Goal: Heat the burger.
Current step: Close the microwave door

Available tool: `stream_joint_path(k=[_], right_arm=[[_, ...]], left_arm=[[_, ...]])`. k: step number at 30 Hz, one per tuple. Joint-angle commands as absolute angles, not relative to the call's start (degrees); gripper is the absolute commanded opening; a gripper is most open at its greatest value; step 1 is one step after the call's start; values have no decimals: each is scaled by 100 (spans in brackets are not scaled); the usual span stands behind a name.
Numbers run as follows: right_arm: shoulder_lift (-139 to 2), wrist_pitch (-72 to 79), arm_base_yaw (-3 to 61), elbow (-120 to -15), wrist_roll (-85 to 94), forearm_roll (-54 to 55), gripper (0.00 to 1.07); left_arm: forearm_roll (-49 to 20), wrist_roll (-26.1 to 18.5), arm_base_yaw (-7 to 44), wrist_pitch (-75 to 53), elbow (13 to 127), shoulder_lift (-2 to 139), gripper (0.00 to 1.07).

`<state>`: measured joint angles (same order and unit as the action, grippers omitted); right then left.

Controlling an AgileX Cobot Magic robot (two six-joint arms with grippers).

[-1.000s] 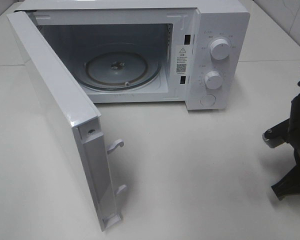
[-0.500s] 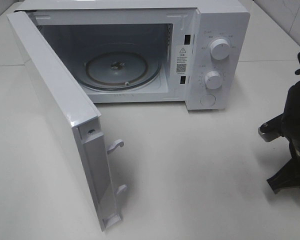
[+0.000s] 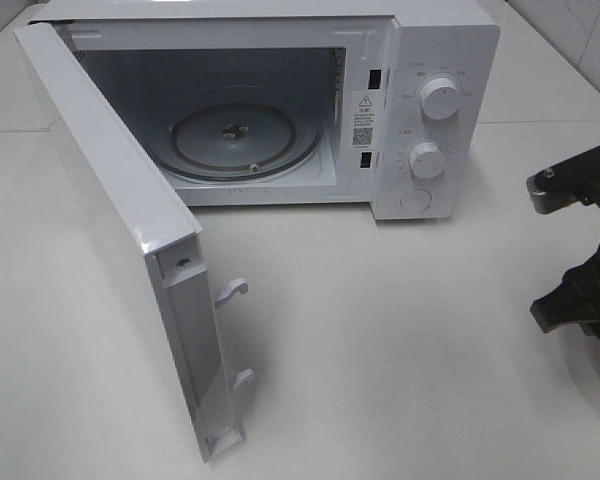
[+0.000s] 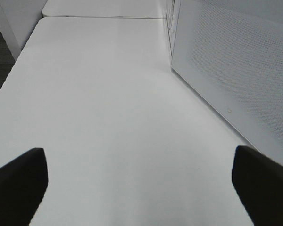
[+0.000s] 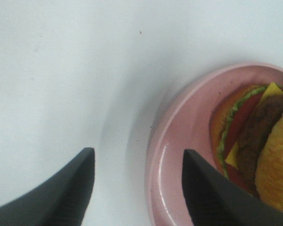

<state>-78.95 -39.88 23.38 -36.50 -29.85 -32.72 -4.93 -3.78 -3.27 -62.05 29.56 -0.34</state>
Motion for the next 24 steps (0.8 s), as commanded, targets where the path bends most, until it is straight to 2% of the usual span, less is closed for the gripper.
stream_joint_path(k=[1, 3, 4, 6, 17, 24], right_arm=[[-7185, -3959, 2332, -3650, -2017, -2532, 71], [-7059, -3965, 2332, -3650, -1908, -2389, 74], [-6761, -3988, 2332, -3650, -1690, -2028, 81], [-6480, -4114, 2332, -3650, -1398, -1753, 82], [-5208, -5111, 2332, -3644, -304, -665, 76], [-4429, -5552, 2332, -3644, -252, -619, 76]], left_arm=[[-504, -355, -344, -6125, 2951, -40, 98], [-504, -355, -344, -6125, 2951, -40, 98], [-504, -355, -344, -6125, 2951, -40, 98], [-504, -355, -344, -6125, 2951, -40, 98], [-504, -355, -344, -6125, 2951, -40, 98], [-504, -355, -344, -6125, 2951, -40, 98]])
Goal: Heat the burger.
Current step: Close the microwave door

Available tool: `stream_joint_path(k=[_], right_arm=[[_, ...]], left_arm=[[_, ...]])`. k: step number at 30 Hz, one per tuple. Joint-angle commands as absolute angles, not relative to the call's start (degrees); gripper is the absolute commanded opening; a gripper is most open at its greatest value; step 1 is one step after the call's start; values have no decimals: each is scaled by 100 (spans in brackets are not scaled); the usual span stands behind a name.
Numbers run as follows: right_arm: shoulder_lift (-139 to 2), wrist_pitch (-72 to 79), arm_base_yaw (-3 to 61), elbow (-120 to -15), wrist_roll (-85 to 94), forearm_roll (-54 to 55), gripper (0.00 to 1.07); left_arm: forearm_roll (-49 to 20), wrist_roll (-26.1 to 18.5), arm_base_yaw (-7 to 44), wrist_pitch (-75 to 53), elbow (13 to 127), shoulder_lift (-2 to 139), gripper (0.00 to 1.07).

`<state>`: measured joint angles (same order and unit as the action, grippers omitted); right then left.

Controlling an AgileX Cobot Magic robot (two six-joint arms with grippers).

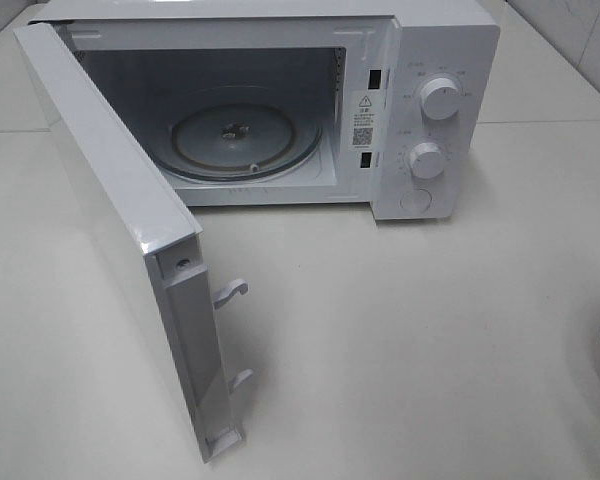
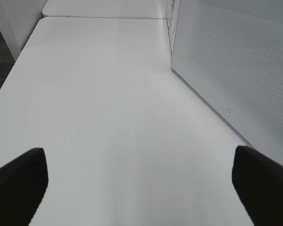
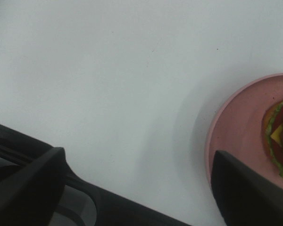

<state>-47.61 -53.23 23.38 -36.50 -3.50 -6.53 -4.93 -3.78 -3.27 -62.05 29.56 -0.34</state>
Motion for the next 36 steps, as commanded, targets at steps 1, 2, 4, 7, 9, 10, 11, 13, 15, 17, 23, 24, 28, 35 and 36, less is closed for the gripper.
stream_joint_path(k=[1, 2, 4, 7, 9, 10, 11, 13, 15, 17, 23, 24, 28, 35, 36], right_arm=[[-4171, -5689, 2332, -3644, -264, -619, 76], [-4028, -5770, 2332, -3644, -281, -619, 76], [-3776, -5879, 2332, -3644, -350, -619, 76], [-3398, -6050, 2332, -3644, -395, -619, 76], [-3163, -6136, 2332, -3644, -407, -625, 76], [-3048, -6159, 2332, -3644, -407, -625, 76], [-3048, -6159, 2332, -3644, -407, -625, 76], [-2744, -6211, 2332, -3644, -441, -625, 76], [-2338, -6217, 2326, -3644, -453, -625, 76], [-2057, -6217, 2315, -3644, -453, -630, 76], [-1409, -6217, 1874, -3644, -407, -625, 77], [-1409, -6217, 1874, -3644, -407, -625, 77], [-957, -6211, 1444, -3644, -367, -625, 77], [-407, -6091, 859, -3564, -327, -544, 77], [-332, -6050, 791, -3478, -298, -470, 77]], left_arm=[[-504, -355, -344, -6125, 2951, -40, 98], [-504, -355, -344, -6125, 2951, -40, 98], [-504, -355, -344, -6125, 2951, -40, 98], [-504, -355, -344, -6125, 2951, -40, 98], [-504, -355, -344, -6125, 2951, -40, 98], [-504, -355, -344, -6125, 2951, -40, 98], [-504, -355, -344, -6125, 2951, -40, 98], [-504, -355, -344, -6125, 2951, -40, 98], [-504, -355, -344, -6125, 2951, -40, 98], [-504, -355, -344, -6125, 2951, -40, 98], [-504, -355, -344, -6125, 2951, -40, 98], [-504, -355, -344, -6125, 2951, -40, 98], [-504, -355, -344, -6125, 2951, -40, 98], [-504, -355, -344, -6125, 2951, -40, 98], [-504, -355, -344, -6125, 2951, -40, 98]])
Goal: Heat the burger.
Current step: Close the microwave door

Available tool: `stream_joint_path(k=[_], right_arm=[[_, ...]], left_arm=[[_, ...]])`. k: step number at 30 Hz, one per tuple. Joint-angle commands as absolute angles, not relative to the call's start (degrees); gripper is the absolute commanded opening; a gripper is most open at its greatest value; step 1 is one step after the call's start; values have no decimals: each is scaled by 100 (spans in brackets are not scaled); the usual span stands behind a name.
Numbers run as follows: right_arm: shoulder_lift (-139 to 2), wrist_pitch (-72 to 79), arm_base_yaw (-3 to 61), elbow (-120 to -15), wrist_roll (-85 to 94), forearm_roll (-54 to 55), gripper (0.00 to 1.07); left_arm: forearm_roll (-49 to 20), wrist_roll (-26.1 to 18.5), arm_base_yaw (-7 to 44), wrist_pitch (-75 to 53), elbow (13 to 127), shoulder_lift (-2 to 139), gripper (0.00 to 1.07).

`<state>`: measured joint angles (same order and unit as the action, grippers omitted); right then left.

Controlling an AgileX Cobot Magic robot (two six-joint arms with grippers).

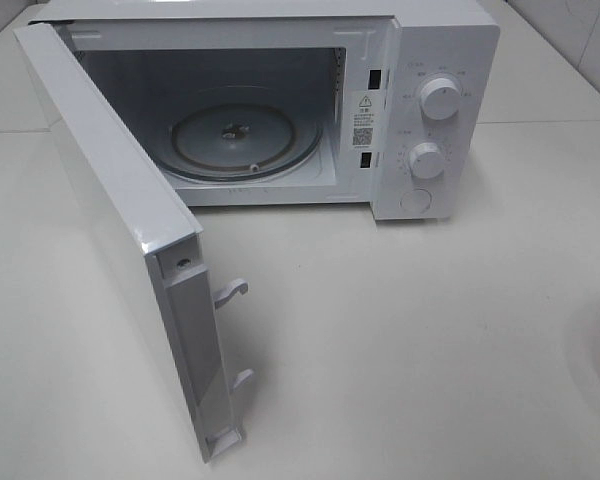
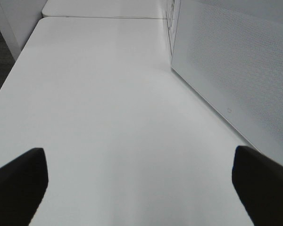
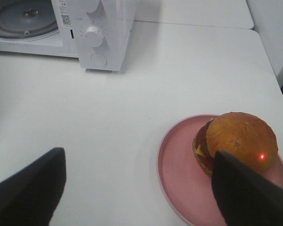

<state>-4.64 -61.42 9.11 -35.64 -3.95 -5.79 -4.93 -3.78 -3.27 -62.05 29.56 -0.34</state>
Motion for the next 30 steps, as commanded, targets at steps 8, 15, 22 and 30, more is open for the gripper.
stream_joint_path(k=[8, 15, 22, 30], right_arm=[[229, -5575, 447, -2888, -298, -321, 76], [229, -5512, 447, -2807, -304, -321, 76], [229, -5512, 447, -2807, -304, -321, 76], [229, -5512, 447, -2807, -309, -321, 76]], left_arm=[[-504, -355, -344, -6125, 2951, -40, 98], [-504, -355, -344, -6125, 2951, -46, 98], [-504, -355, -344, -6125, 2951, -46, 98], [-504, -355, -344, -6125, 2951, -46, 98]])
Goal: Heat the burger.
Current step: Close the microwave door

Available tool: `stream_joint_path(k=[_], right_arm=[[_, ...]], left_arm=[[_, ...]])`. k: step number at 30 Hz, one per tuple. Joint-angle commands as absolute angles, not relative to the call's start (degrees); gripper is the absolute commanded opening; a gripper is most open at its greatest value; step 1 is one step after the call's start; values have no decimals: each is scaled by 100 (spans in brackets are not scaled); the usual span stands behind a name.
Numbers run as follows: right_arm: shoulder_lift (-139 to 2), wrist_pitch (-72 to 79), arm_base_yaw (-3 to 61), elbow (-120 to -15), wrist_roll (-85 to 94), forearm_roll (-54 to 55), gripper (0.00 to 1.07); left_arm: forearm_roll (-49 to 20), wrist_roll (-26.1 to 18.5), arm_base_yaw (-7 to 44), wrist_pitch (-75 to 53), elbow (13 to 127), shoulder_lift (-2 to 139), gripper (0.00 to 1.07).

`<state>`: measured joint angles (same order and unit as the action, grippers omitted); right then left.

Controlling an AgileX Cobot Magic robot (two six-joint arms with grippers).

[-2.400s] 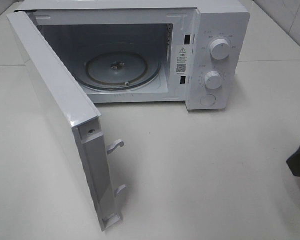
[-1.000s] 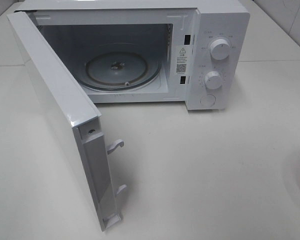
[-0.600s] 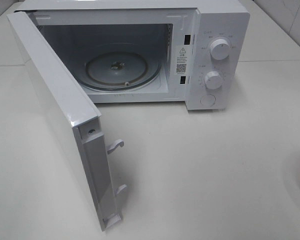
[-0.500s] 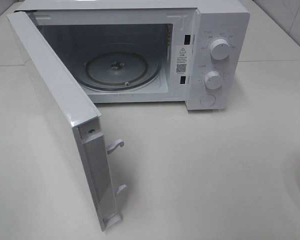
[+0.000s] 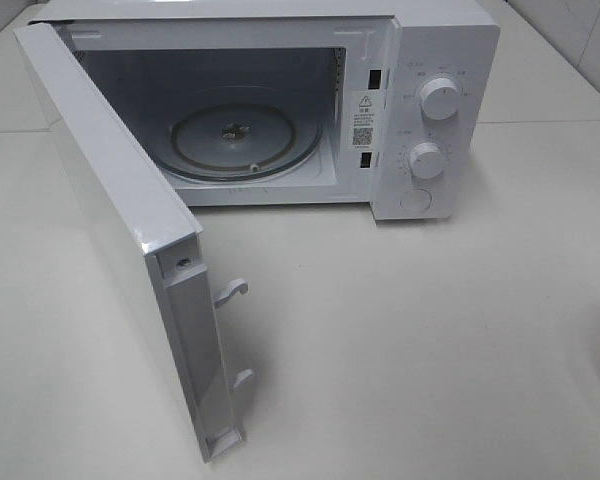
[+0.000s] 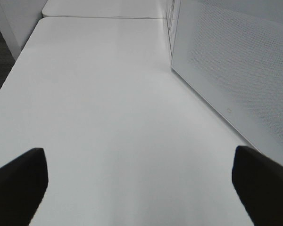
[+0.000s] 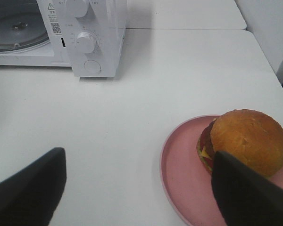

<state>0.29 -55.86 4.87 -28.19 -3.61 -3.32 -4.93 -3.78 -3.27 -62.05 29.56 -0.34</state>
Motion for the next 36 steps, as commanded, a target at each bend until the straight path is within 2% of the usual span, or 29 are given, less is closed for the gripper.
stream_joint_path(k=[1, 36], right_arm=[[229, -5512, 447, -2807, -309, -321, 76], [229, -5512, 447, -2807, -309, -321, 76]], left_arm=[[-504, -355, -344, -6125, 2951, -46, 98], [-573, -355, -344, -6096, 2991, -46, 98]])
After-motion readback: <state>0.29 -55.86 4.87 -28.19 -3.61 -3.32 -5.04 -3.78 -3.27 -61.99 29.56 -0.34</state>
